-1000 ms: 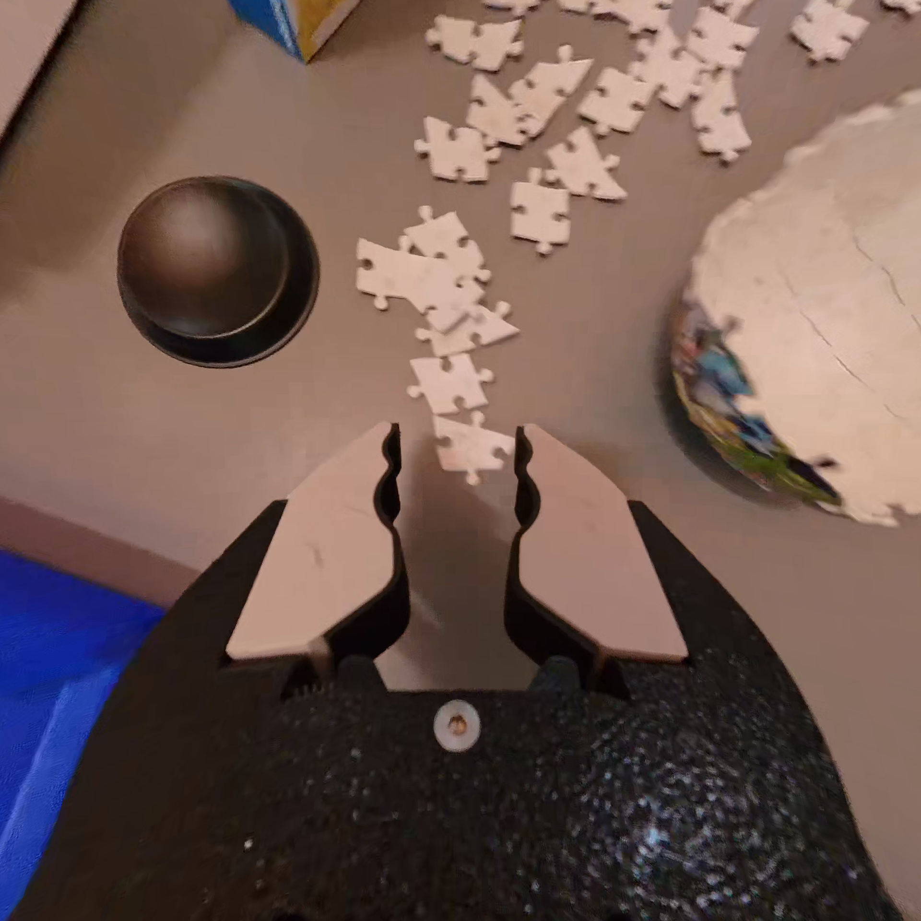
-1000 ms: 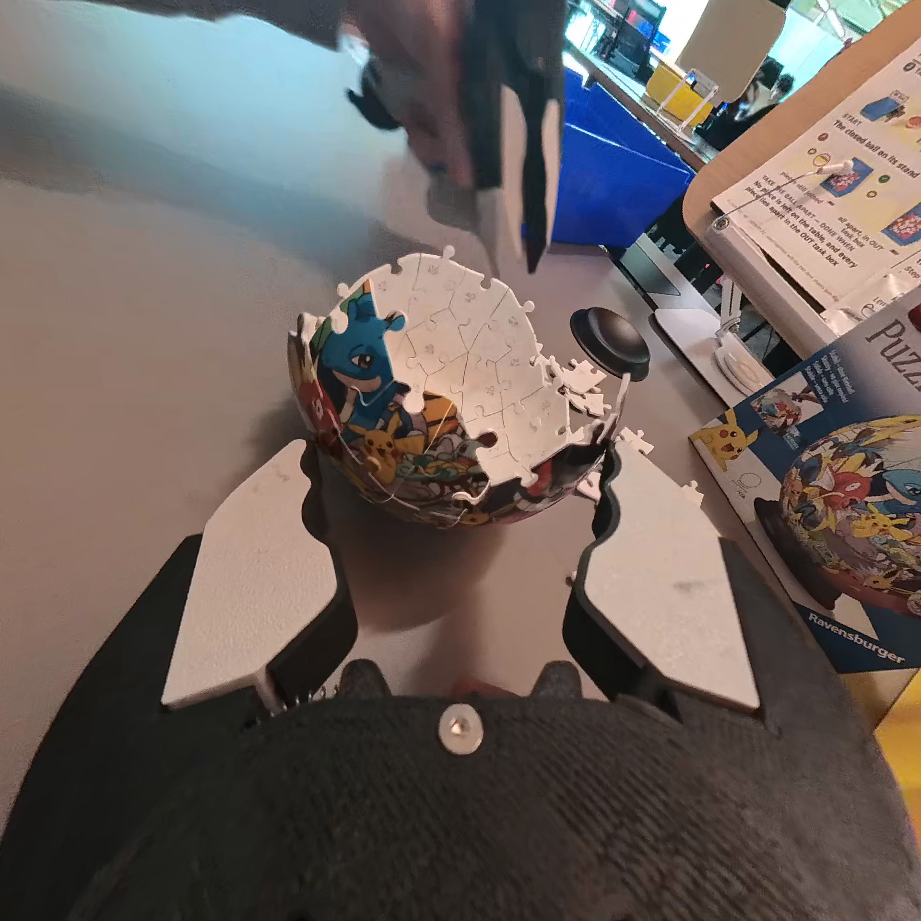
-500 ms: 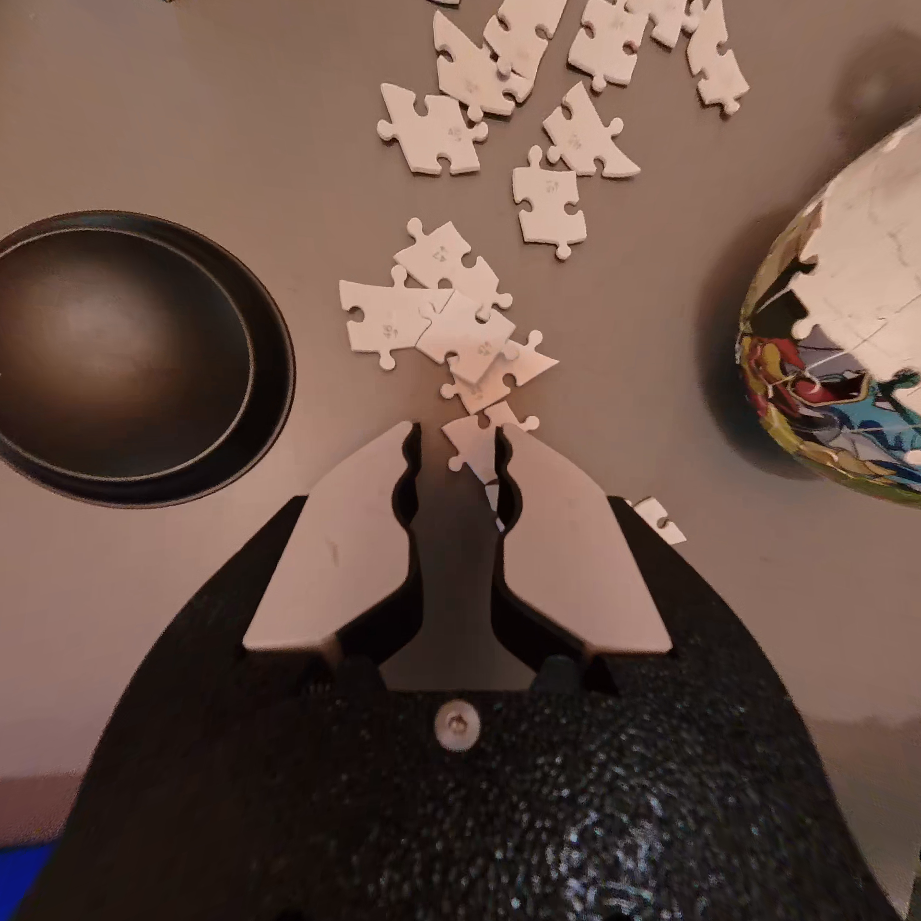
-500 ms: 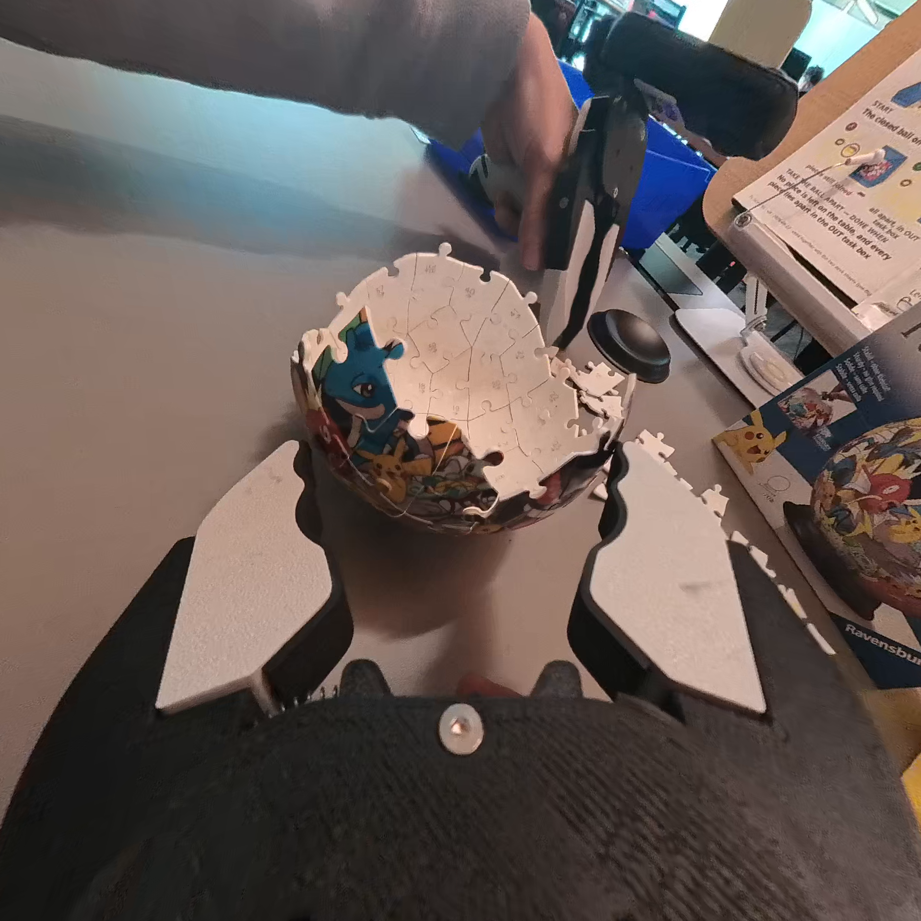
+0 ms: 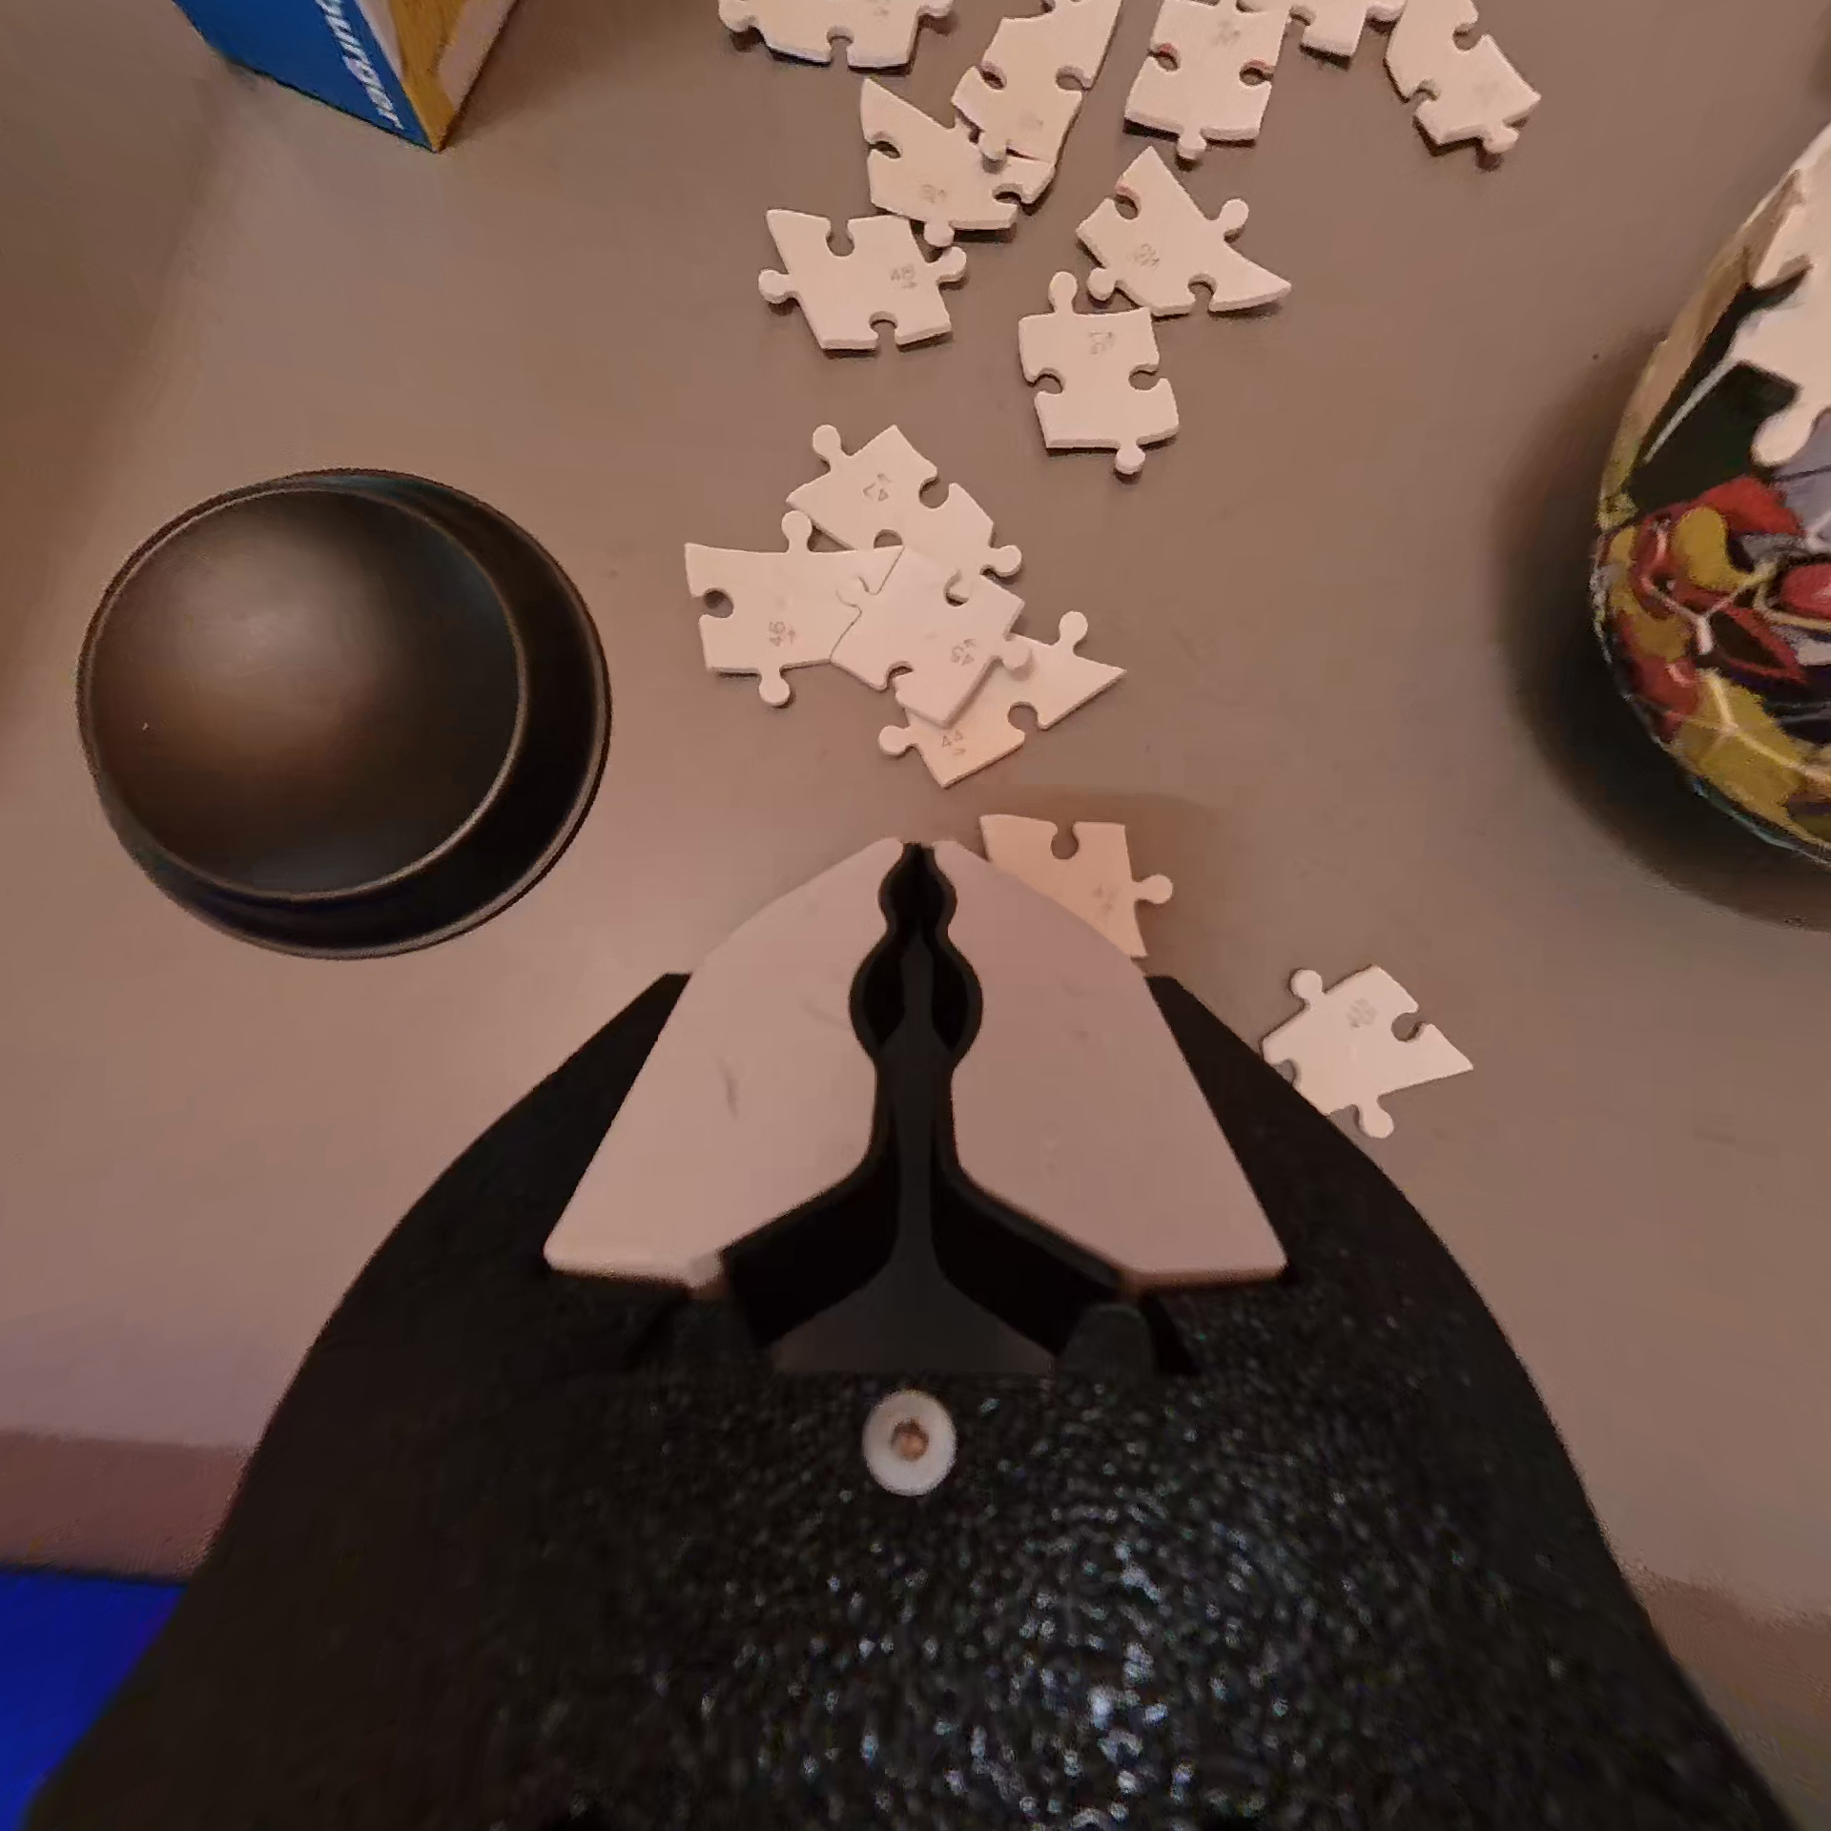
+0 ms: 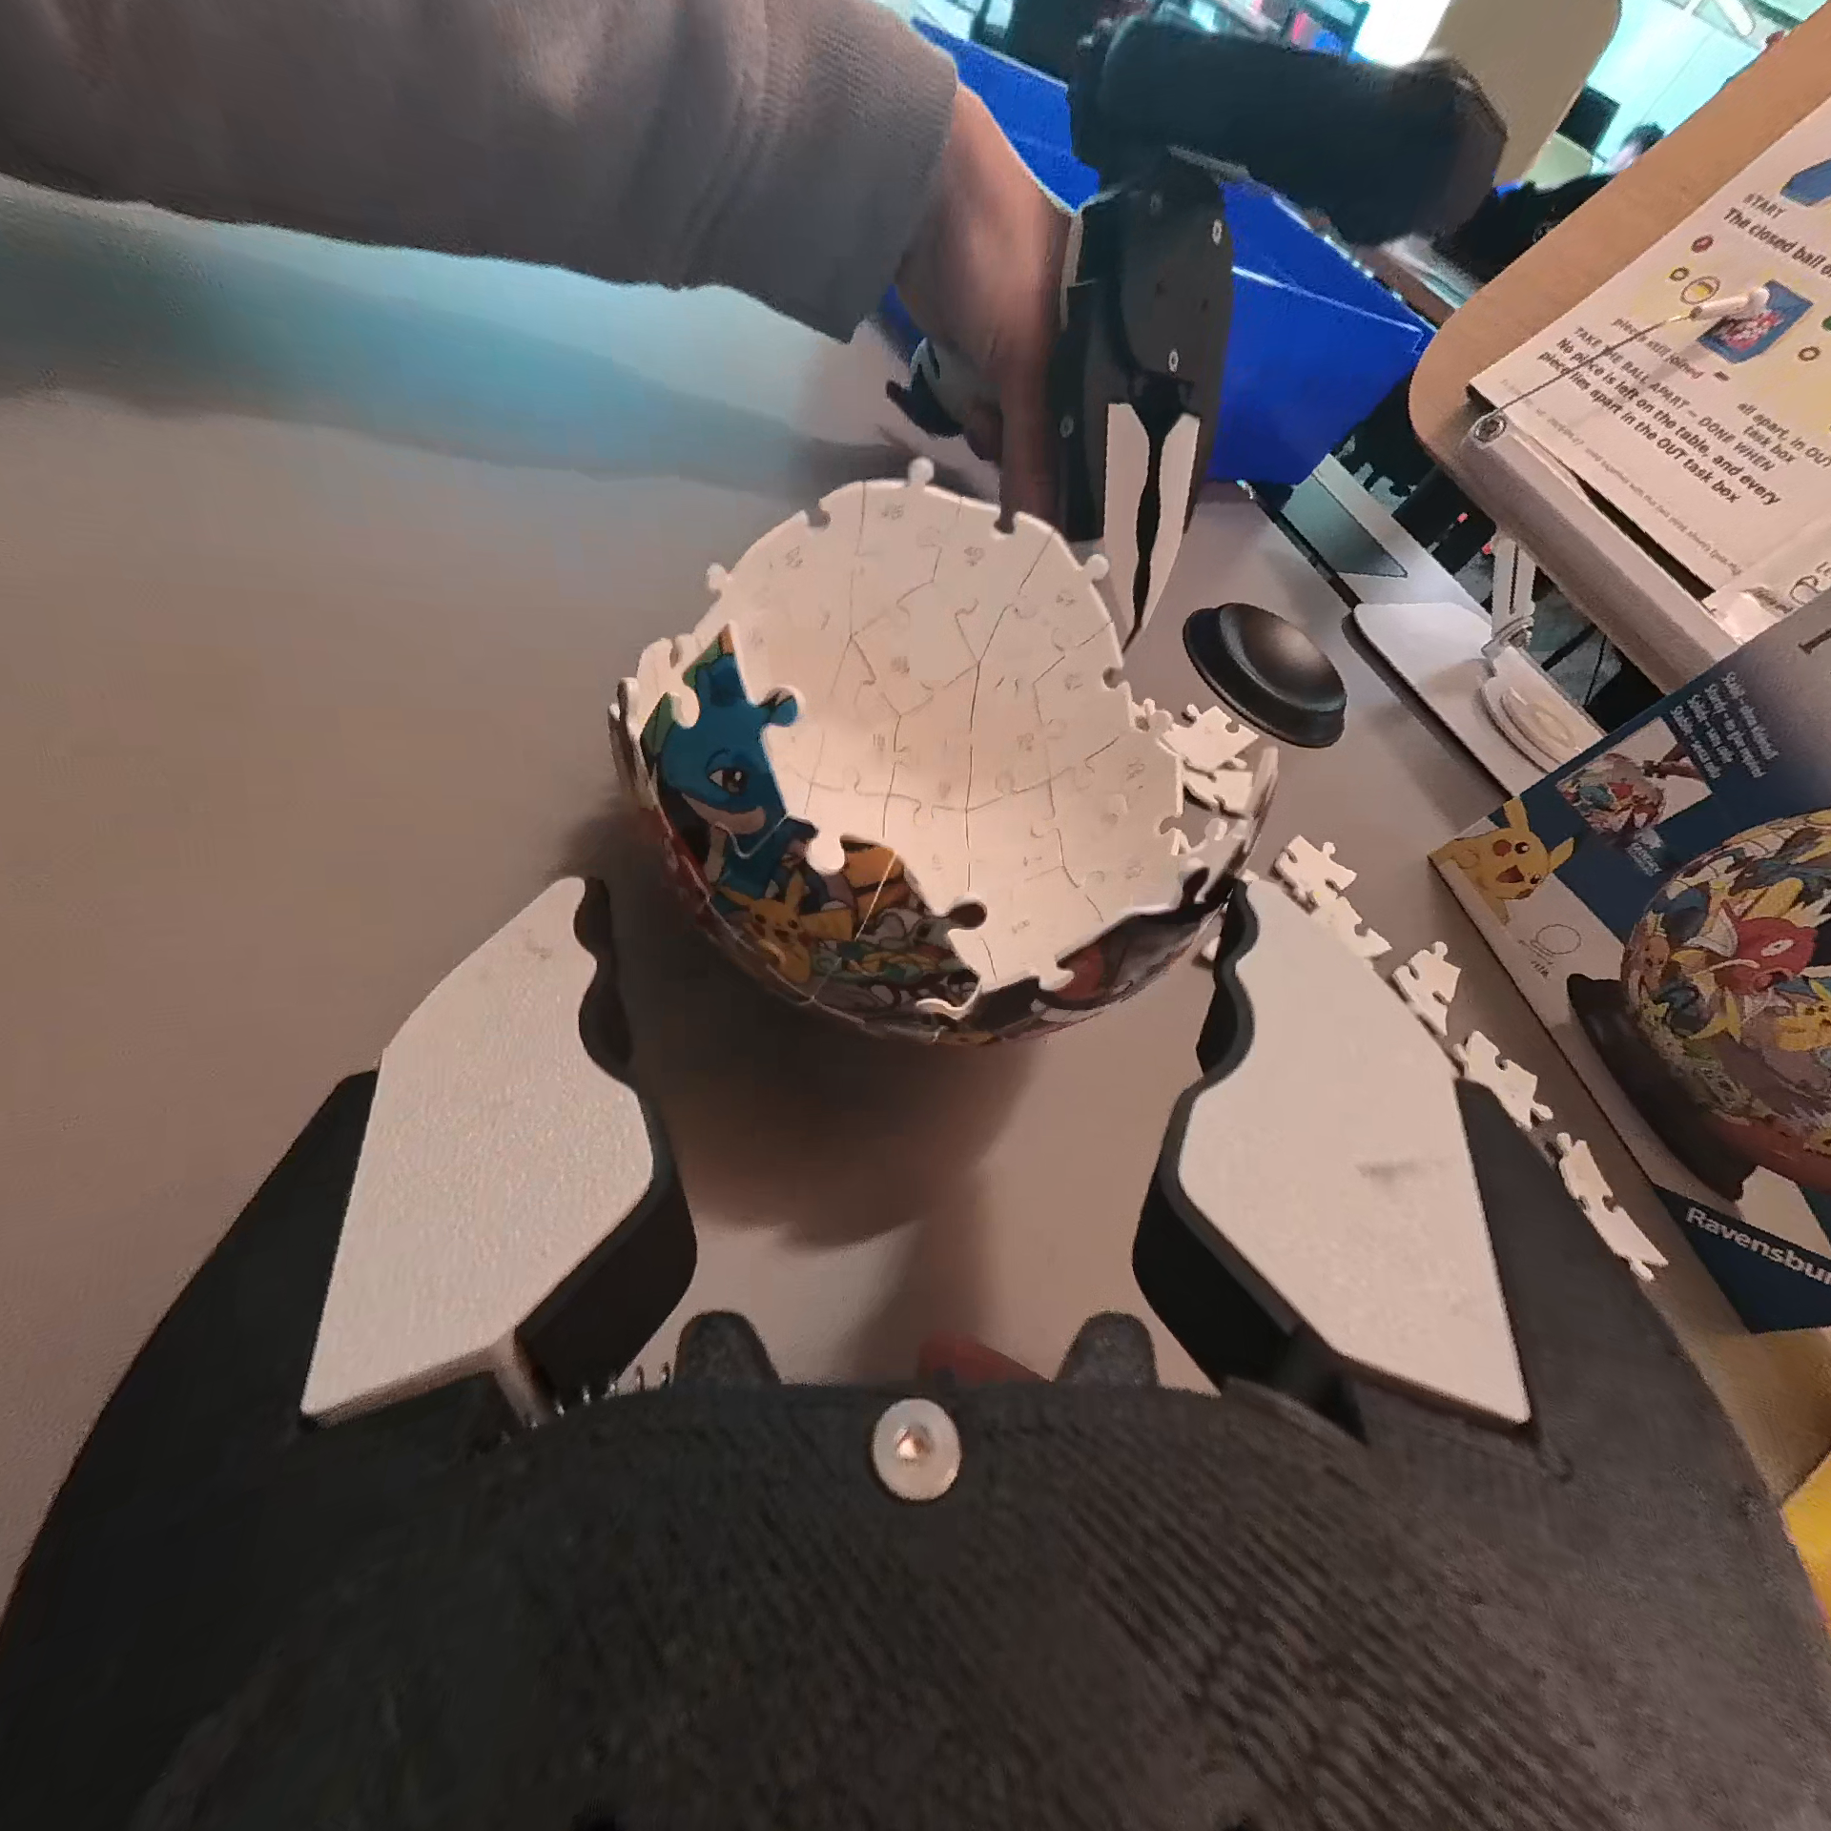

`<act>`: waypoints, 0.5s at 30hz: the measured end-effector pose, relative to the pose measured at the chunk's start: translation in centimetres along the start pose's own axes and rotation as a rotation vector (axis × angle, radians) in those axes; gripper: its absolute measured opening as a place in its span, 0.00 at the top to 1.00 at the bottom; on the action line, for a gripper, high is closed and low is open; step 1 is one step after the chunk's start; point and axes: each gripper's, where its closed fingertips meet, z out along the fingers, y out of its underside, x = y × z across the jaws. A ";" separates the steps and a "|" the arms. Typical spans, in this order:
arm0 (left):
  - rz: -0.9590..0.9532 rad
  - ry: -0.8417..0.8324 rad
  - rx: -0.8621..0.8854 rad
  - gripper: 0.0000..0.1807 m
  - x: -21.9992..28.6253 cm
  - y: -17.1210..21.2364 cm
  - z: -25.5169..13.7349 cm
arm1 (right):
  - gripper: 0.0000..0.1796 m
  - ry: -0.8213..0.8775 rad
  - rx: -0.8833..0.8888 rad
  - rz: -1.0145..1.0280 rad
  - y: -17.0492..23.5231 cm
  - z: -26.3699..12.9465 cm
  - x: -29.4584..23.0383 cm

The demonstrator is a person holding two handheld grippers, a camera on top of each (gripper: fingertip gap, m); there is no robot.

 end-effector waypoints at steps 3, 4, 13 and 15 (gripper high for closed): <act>-0.002 -0.017 0.037 1.00 -0.3 -0.3 -0.9 | 0.37 -0.008 -0.009 -0.004 0.3 -0.5 0.0; 0.001 0.005 0.051 1.00 0.0 -0.7 -1.2 | 0.38 -0.012 -0.007 -0.002 0.4 -0.6 -0.1; 0.096 0.153 -0.168 0.73 2.0 -0.4 -0.6 | 0.38 -0.026 -0.027 -0.006 0.9 -1.4 0.3; 0.150 0.160 -0.222 0.76 2.0 0.2 -0.2 | 0.38 -0.041 -0.014 0.020 0.8 -1.8 0.3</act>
